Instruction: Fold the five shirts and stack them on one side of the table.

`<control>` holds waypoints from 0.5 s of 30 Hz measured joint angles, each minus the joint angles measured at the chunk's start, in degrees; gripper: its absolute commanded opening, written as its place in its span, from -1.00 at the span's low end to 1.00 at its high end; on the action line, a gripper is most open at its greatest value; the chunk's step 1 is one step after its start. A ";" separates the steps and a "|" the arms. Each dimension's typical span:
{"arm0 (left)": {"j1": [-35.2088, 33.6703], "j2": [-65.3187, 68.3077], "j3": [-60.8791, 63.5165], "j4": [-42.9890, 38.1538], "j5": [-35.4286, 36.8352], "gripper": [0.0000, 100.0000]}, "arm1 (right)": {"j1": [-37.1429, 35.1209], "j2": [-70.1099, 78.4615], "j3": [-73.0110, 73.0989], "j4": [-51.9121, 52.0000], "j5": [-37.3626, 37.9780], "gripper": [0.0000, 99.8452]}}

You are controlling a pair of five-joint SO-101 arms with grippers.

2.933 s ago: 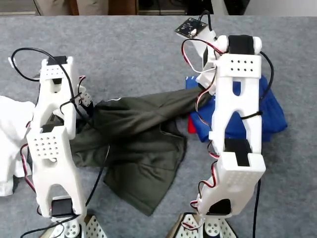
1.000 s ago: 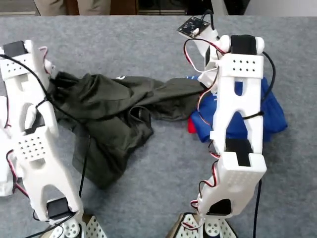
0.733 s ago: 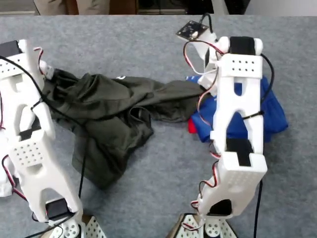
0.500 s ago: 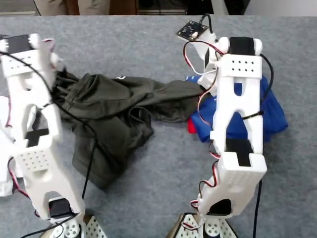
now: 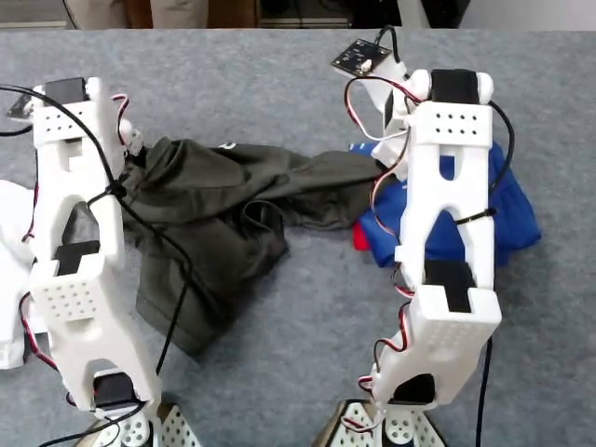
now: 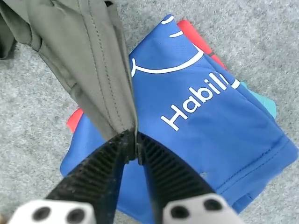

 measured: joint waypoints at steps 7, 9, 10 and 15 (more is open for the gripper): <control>-0.09 0.00 4.31 -6.07 0.00 -0.59 | 0.00 0.00 0.00 0.00 0.00 -0.99; -0.09 -0.09 4.31 -6.59 0.00 -0.59 | 0.00 0.00 0.00 0.00 0.00 -0.99; -0.09 -0.09 4.31 -7.03 0.00 -0.59 | 0.00 0.00 0.00 0.00 0.00 -0.99; -0.09 -0.09 6.07 -8.97 0.00 -0.65 | 0.00 0.00 0.00 0.00 0.00 -0.99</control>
